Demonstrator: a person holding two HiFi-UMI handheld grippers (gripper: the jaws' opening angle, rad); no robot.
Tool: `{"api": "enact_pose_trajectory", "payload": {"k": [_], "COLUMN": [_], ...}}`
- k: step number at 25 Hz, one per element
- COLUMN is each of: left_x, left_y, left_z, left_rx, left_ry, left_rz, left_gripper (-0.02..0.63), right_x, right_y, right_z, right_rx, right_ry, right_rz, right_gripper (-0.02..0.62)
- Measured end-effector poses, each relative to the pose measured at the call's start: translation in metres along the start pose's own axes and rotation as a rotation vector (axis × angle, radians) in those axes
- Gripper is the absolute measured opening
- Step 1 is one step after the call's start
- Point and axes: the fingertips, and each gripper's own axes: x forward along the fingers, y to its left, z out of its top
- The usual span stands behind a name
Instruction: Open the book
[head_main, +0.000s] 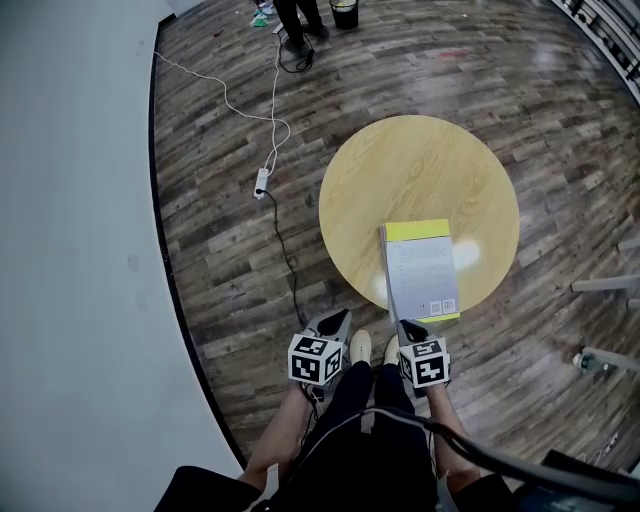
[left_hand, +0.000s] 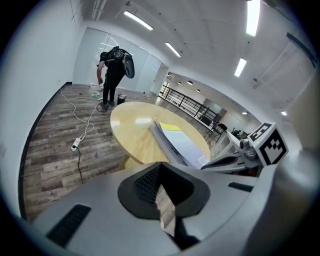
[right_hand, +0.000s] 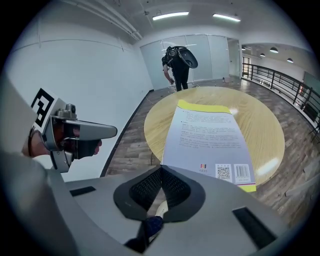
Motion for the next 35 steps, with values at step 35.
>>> {"api": "enact_pose_trajectory", "payload": {"k": [35], "left_x": [0.045], "left_y": [-0.109], "left_z": [0.051], "left_rx": [0.174], "left_ry": [-0.006], "left_rz": [-0.148], "left_gripper": [-0.002], "right_x": [-0.115], "right_y": [-0.105], "right_z": [0.027], "right_rx": [0.137], "right_ry": [-0.248], "right_rz": [-0.188], "right_gripper": [0.006]}}
